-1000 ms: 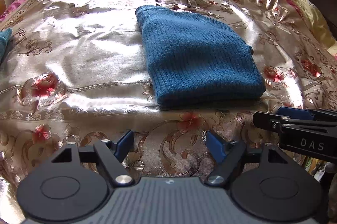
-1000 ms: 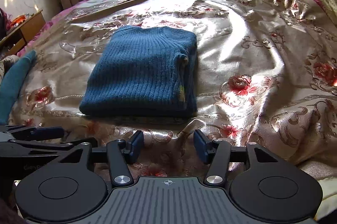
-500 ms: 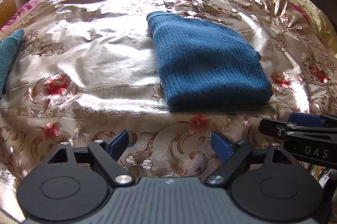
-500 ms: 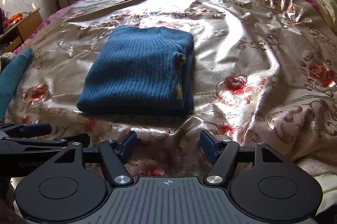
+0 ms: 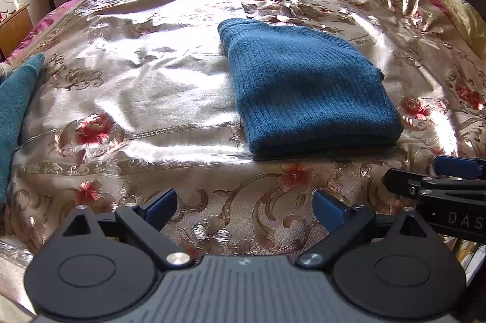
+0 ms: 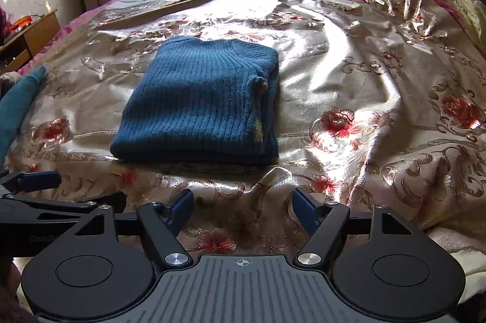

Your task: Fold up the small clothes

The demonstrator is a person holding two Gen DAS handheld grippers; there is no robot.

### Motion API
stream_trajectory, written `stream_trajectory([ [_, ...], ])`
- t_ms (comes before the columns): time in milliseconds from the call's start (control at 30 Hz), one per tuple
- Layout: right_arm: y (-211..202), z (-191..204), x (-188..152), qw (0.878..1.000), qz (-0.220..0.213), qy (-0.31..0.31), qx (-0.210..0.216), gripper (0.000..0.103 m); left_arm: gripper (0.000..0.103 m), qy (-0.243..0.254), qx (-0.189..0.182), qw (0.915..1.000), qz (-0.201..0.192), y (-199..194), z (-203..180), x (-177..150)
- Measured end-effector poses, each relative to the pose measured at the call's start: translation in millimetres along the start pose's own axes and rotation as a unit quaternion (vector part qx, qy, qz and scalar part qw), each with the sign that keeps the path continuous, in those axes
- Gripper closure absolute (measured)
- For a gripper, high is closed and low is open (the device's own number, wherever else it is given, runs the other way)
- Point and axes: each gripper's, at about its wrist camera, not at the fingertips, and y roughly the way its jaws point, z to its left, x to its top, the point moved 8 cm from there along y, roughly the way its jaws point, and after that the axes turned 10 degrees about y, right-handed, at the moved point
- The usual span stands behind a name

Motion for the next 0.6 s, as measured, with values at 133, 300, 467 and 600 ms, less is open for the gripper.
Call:
stream_trajectory([
  [133,-0.2,-0.5,0.0,1.000,0.000,0.000,-0.002,0.028,0.002,-0.006,0.003,1.0000,0.000,-0.3,2.8,-0.5],
  [300,-1.7,-0.3,-0.1,1.000,-0.003,-0.003,-0.006,0.026,0.000,-0.006,0.011,0.9999,0.000,-1.4,4.5,-1.0],
  [467,-2.4,-0.7,-0.6,1.000,-0.003,-0.003,-0.009,0.024,0.000,-0.004,0.012,0.9999,-0.001,-2.5,3.8,-0.8],
  [600,-2.5,-0.9,-0.8,1.000,-0.001,-0.002,-0.012,0.021,0.000,-0.010,0.009,0.9999,0.001,-2.0,4.8,-1.6],
])
